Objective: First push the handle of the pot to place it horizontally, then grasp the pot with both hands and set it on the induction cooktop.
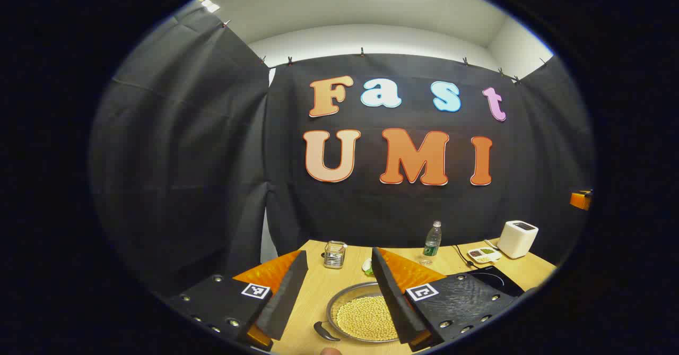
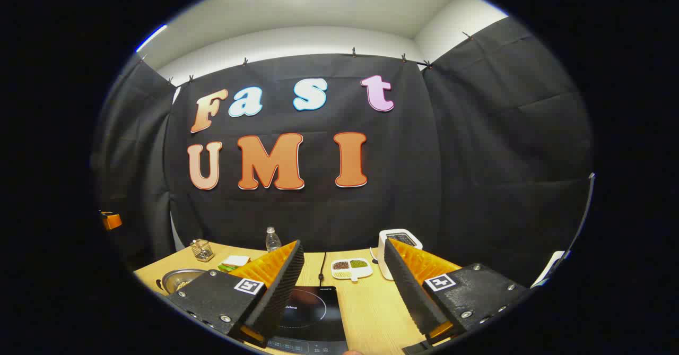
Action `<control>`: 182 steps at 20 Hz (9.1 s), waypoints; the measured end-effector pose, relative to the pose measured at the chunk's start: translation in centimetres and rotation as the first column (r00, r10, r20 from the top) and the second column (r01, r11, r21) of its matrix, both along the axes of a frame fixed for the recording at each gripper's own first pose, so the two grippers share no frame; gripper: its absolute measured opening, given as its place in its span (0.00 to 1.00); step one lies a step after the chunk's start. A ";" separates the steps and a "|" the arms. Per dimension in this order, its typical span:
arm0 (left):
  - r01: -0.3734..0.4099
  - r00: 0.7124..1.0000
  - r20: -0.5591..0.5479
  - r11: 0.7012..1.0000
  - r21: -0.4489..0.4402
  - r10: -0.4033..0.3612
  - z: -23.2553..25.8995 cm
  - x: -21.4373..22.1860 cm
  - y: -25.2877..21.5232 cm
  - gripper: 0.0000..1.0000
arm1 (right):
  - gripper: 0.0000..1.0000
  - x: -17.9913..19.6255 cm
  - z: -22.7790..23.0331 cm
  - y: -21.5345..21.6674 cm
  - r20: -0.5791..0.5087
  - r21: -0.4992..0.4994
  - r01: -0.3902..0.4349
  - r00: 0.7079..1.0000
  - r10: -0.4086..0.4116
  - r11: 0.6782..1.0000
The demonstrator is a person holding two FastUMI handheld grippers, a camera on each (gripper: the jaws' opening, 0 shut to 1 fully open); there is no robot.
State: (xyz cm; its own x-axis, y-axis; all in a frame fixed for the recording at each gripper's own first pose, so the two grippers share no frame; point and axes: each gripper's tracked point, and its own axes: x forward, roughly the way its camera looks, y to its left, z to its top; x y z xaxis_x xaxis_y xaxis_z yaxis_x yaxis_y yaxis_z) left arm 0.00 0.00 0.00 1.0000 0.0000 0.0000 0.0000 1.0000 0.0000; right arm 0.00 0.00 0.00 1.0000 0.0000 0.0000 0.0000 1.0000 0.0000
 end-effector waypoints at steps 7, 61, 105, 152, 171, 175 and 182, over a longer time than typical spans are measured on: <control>0.040 0.999 -0.004 0.999 0.021 -0.040 0.5 1.1 -1.8 0.78 | 0.95 0.4 -0.3 -0.5 -0.023 -0.039 0.011 1.000 -0.012 0.999; 0.136 0.930 -0.346 0.991 0.016 -0.122 -15.1 -4.2 0.8 0.02 | 1.00 1.3 -3.0 2.5 -0.084 -0.025 -0.042 0.996 0.040 0.999; 0.043 0.795 -0.600 0.994 -0.096 -0.092 -29.0 0.9 5.5 0.02 | 0.95 3.0 -6.1 6.5 -0.155 -0.036 -0.052 0.987 0.046 0.998; 0.112 0.864 -0.490 0.993 -0.044 -0.119 -25.7 9.8 12.3 0.02 | 0.95 4.2 -9.5 11.7 -0.205 -0.107 -0.013 0.979 -0.009 0.994; 0.253 0.865 -0.417 0.961 -0.115 -0.278 -25.1 14.6 7.9 0.84 | 0.96 6.5 -24.0 29.8 -0.445 0.037 -0.088 0.890 0.095 0.995; 0.225 0.850 -0.465 0.969 -0.106 -0.248 -26.8 15.2 8.9 0.84 | 0.96 7.2 -27.1 30.3 -0.504 0.000 -0.076 0.861 0.066 0.997; 0.245 0.819 -0.502 0.961 -0.129 -0.277 -28.6 15.7 8.2 0.84 | 0.95 7.9 -30.3 30.9 -0.579 -0.001 -0.080 0.813 0.064 0.997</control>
